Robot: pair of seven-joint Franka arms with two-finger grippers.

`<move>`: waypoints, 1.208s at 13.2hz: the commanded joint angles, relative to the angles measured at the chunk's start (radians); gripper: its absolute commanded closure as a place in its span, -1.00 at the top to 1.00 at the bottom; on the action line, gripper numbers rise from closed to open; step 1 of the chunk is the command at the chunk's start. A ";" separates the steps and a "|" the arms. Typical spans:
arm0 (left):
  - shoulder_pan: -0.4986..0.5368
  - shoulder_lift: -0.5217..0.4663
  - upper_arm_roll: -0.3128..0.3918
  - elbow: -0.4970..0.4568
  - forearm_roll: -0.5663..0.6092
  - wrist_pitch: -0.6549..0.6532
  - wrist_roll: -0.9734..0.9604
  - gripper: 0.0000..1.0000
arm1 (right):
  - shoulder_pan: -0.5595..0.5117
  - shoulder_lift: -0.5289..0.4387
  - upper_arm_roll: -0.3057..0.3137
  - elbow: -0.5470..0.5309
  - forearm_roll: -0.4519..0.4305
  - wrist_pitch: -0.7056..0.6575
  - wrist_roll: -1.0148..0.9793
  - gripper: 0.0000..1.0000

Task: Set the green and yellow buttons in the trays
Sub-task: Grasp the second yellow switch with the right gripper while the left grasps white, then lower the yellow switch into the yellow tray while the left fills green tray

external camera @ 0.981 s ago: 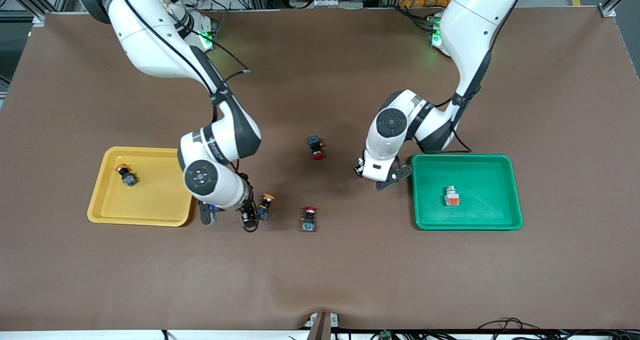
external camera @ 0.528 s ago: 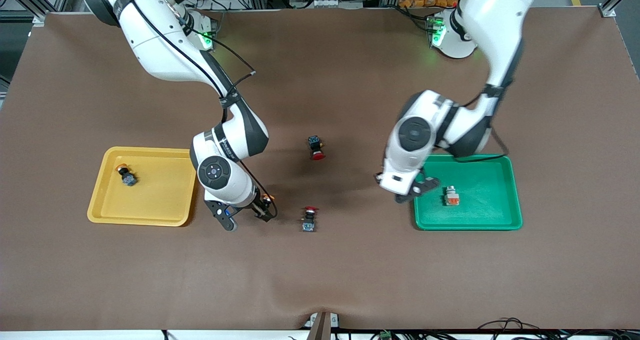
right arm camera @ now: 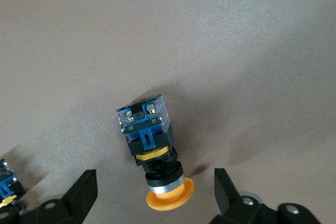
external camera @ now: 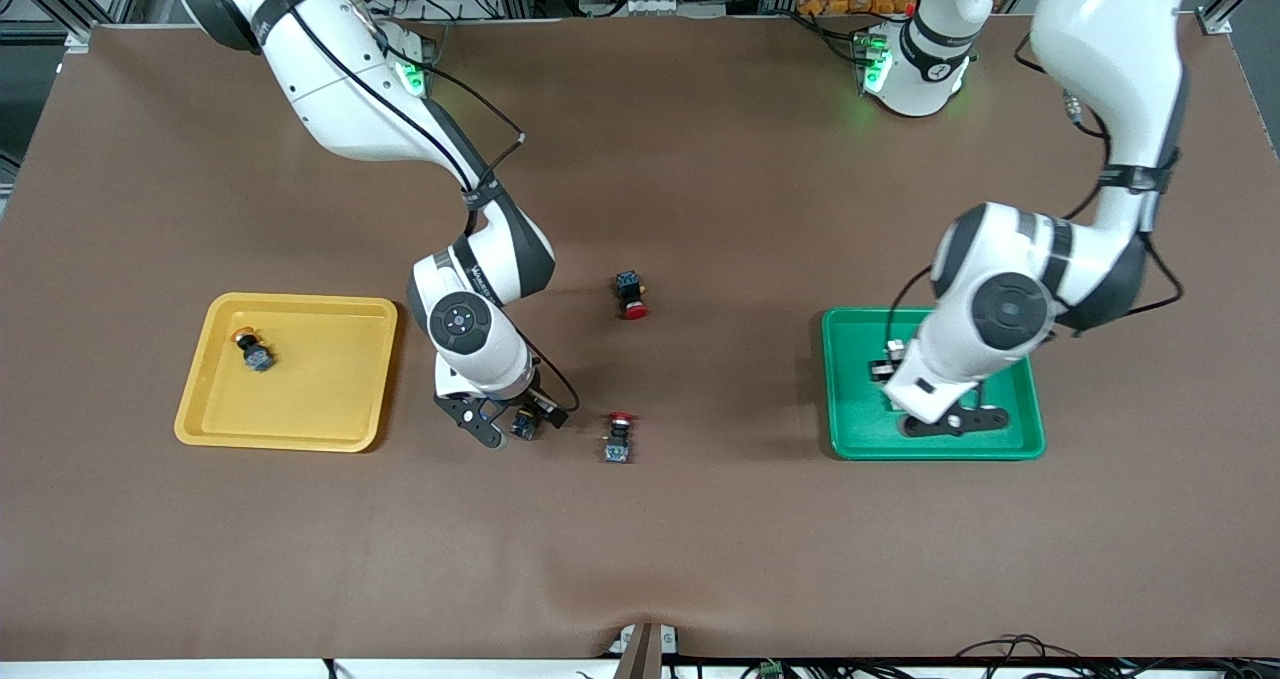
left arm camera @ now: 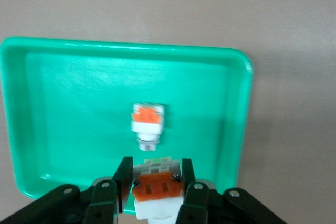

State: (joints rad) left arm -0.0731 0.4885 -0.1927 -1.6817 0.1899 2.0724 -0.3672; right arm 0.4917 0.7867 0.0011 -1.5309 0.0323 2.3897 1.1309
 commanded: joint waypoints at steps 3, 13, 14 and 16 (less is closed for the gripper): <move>0.150 0.016 -0.013 -0.018 0.022 0.055 0.276 -1.00 | 0.004 0.011 -0.009 -0.018 -0.054 0.037 -0.008 -0.43; 0.205 0.159 -0.013 -0.053 0.019 0.262 0.406 0.99 | -0.123 -0.180 -0.004 -0.008 -0.041 -0.297 -0.175 -1.00; 0.213 0.154 -0.013 -0.053 0.020 0.262 0.407 1.00 | -0.152 -0.210 -0.004 -0.008 -0.040 -0.354 -0.237 -1.00; 0.208 0.145 -0.013 -0.053 0.020 0.256 0.406 1.00 | -0.241 -0.263 -0.004 -0.008 -0.025 -0.467 -0.389 -1.00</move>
State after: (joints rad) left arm 0.1321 0.6554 -0.2018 -1.7293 0.1901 2.3312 0.0335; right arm 0.3330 0.5895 -0.0241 -1.5034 -0.0037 1.9876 0.8580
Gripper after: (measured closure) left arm 0.207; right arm 0.665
